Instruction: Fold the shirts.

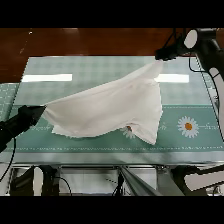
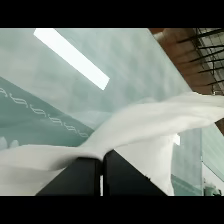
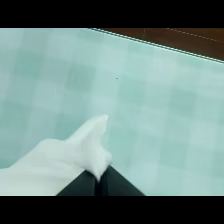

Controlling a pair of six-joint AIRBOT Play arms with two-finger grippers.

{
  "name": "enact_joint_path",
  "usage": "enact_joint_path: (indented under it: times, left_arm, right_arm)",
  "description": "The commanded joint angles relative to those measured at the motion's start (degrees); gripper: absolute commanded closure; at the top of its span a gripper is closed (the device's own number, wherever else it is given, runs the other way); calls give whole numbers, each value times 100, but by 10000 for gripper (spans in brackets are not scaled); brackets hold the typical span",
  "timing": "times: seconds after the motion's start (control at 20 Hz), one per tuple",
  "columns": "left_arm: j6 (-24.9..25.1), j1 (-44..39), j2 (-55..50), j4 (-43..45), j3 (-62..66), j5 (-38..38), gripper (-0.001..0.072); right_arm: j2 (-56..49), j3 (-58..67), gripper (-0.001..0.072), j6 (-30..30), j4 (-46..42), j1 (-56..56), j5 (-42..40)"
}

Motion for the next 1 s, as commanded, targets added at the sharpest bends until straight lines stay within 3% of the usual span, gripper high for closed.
enact_joint_path:
  times: [0.0,0.05,0.15,0.2,0.35,0.45,0.6,0.7,0.8,0.95]
  left_arm:
    - [866,0,-468,7,-175,476,682]
    - [920,0,-675,7,-175,476,681]
    - [918,2,-1093,2,-173,474,681]
    - [920,2,-1244,2,-160,474,676]
    - [1189,28,-1390,7,-2,476,335]
    - [1746,26,-1384,249,369,433,238]
    - [1790,22,-1386,2157,1325,13,238]
    - [1298,15,-1386,3429,1611,-365,241]
    - [1239,15,-1451,3805,1480,-804,263]
    - [1742,15,-1762,3495,925,-1318,263]
  right_arm:
    - [-269,2,680,264,90,31,-238]
    - [-267,4,642,264,127,33,-201]
    - [-203,11,354,247,284,31,-59]
    - [-111,11,304,240,289,31,55]
    - [435,11,270,79,-254,31,568]
    - [844,9,270,-105,-1213,31,955]
    - [1281,9,270,-11,-1683,-334,1318]
    - [1381,-46,270,-15,-1528,-782,1547]
    - [1388,-170,270,-20,-1021,-1357,1611]
    - [1388,-553,270,-197,-83,-2188,1519]
